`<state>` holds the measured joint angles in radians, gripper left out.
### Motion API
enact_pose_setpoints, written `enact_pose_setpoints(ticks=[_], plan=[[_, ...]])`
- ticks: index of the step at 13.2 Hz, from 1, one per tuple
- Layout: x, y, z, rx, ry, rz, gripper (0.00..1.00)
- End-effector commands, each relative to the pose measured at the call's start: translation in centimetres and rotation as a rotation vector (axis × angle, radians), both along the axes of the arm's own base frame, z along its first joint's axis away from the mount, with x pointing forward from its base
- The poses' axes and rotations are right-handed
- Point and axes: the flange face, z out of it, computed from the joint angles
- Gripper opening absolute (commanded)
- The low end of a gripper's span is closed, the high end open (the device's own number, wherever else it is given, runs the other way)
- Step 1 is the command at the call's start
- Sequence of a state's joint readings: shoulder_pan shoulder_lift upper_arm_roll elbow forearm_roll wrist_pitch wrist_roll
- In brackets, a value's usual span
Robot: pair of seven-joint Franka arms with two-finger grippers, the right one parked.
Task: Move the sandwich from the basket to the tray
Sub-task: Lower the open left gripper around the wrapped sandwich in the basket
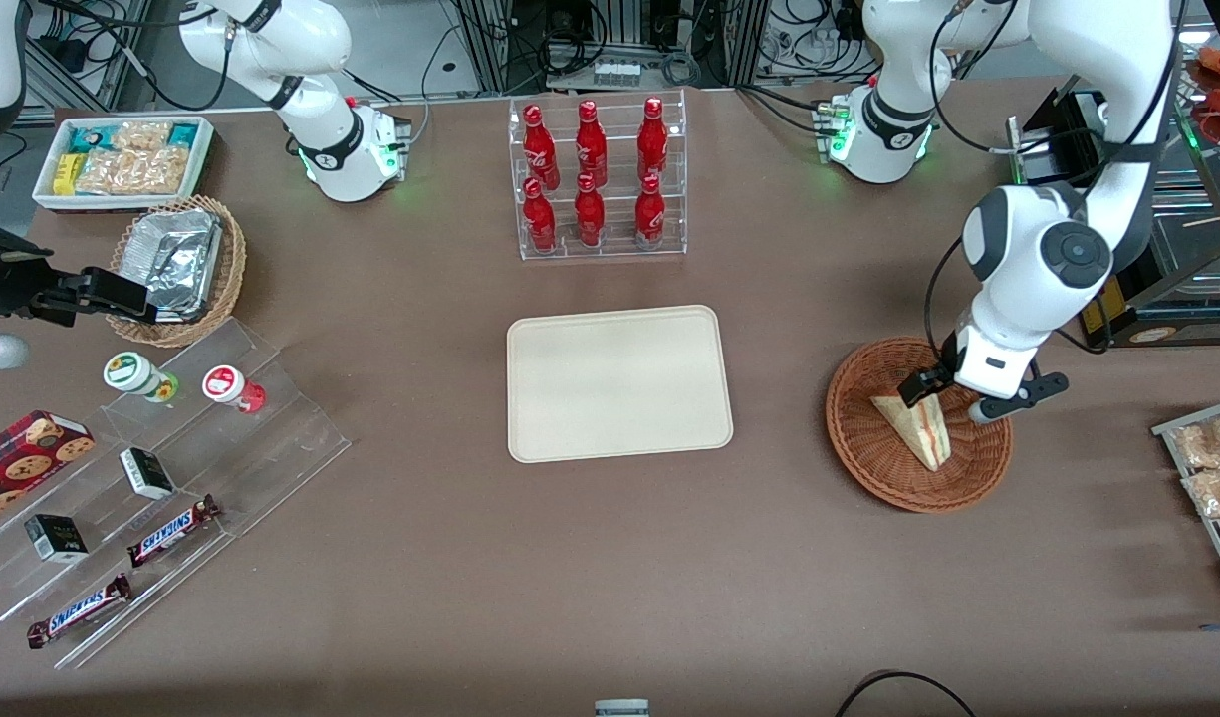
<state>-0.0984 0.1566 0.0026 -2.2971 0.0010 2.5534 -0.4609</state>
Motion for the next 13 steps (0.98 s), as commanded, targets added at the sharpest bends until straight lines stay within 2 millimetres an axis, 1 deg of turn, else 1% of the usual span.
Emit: enact_pose_setpoints(ticks=[1,4,6,7,8,10,11,13], plan=[[-0.4,-0.3,-1.9,-0.01,-0.025,0.022,1.0],[-0.8,-0.3,-3.9,-0.012,-0.042,0.03,1.0],[-0.7,-0.4,-4.2,-0.013,-0.042,0.03,0.99],[-0.7,-0.6,-4.2,-0.015,-0.045,0.035,0.9],[-0.5,-0.8,-3.8,-0.021,-0.052,0.061,0.72],[-0.4,-1.2,-3.6,-0.022,-0.056,0.057,0.17],[-0.3,-1.3,-3.5,-0.017,-0.06,0.043,0.0],[-0.2,-1.7,-3.1,-0.01,-0.067,0.02,0.0]])
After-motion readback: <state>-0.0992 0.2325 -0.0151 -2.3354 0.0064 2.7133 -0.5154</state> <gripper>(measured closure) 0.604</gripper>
